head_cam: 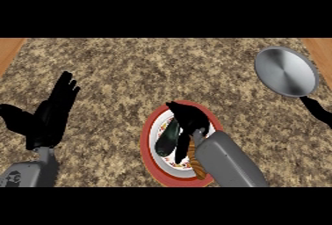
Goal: Pick the eggplant from the plate and place it in the pan
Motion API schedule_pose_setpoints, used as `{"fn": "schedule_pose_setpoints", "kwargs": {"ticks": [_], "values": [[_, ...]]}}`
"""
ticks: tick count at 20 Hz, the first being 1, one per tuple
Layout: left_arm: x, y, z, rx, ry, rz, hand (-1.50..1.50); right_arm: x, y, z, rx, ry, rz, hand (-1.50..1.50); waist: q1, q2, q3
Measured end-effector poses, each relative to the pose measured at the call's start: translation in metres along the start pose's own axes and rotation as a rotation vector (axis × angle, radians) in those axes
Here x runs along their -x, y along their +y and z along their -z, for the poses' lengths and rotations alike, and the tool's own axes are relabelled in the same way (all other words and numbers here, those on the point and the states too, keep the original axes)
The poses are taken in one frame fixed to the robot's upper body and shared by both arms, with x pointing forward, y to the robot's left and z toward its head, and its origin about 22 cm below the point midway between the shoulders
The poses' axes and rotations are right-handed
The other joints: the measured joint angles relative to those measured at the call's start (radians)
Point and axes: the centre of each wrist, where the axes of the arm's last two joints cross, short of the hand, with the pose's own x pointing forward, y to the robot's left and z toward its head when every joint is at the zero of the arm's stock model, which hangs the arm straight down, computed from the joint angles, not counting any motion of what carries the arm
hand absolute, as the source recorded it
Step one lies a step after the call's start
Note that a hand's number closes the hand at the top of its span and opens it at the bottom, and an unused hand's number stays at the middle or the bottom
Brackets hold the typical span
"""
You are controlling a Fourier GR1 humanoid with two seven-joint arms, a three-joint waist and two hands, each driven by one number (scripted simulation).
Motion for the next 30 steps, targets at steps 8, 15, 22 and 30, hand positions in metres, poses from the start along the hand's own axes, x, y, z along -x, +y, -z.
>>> {"fn": "schedule_pose_setpoints", "kwargs": {"ticks": [8, 15, 22, 30], "values": [[-0.005, -0.002, 0.003, 0.009, 0.003, -0.002, 0.0, -0.001, 0.007, 0.008, 0.023, -0.049, -0.006, 1.5, -0.001, -0.009, -0.005], [-0.002, -0.002, 0.007, 0.005, -0.002, 0.005, 0.0, 0.003, 0.014, 0.015, 0.086, -0.107, 0.001, 1.5, -0.003, -0.015, -0.007], [-0.002, 0.001, 0.002, 0.007, 0.002, 0.005, 0.0, 0.002, 0.016, 0.011, 0.155, -0.132, 0.037, 1.5, -0.005, -0.012, -0.004], [-0.001, 0.005, 0.002, -0.014, 0.007, 0.001, 0.0, 0.069, -0.038, -0.019, 0.342, -0.107, -0.232, 1.5, -0.019, -0.007, 0.0]]}}
